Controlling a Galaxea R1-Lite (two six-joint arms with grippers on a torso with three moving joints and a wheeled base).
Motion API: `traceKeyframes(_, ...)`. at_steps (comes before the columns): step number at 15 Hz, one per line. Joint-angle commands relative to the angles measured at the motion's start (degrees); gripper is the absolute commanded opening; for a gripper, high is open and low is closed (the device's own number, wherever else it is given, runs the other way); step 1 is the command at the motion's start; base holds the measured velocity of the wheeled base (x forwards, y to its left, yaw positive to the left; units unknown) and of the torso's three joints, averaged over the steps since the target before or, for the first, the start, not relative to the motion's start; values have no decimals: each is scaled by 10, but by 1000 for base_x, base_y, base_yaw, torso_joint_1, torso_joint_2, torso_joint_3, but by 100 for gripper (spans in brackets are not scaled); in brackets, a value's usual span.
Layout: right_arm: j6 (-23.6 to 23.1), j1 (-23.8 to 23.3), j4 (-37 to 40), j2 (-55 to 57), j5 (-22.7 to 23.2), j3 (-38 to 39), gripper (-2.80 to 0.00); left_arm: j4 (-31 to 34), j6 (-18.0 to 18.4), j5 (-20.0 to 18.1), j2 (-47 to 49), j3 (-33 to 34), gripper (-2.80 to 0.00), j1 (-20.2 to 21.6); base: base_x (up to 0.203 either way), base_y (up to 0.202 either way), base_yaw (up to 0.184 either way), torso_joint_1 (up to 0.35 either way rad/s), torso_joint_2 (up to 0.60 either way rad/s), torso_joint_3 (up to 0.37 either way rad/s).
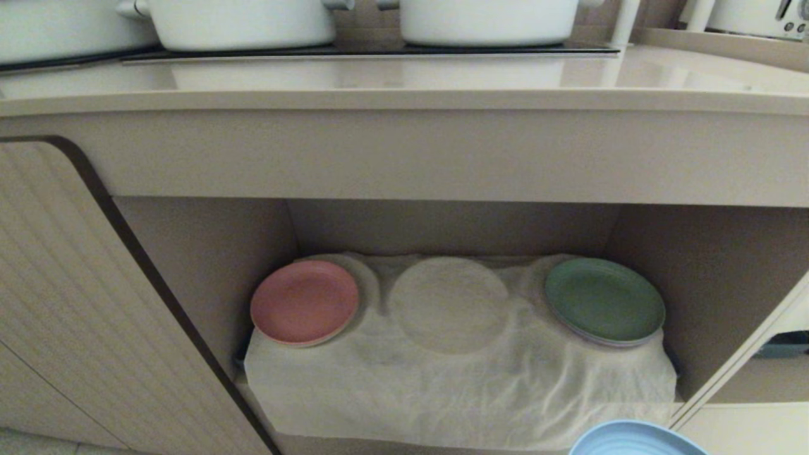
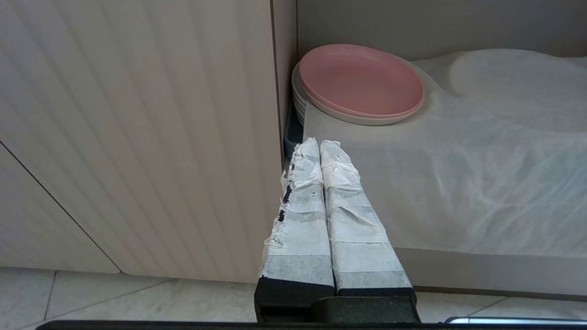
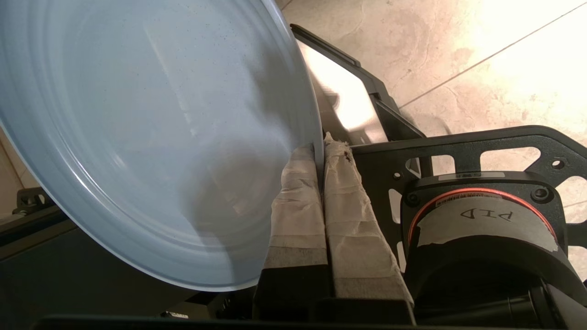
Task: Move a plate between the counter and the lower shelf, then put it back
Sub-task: Put the plate in the cupboard
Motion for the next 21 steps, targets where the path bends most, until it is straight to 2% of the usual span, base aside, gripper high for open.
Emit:
traceKeyframes(1, 3, 1, 3, -3, 1, 1, -280, 0, 0, 0, 0, 0, -280, 0, 0, 0, 0, 0, 0, 0)
traceKeyframes(21, -2, 1, -4, 7, -4, 22, -280, 0, 0, 0, 0, 0, -280, 0, 0, 0, 0, 0, 0, 0)
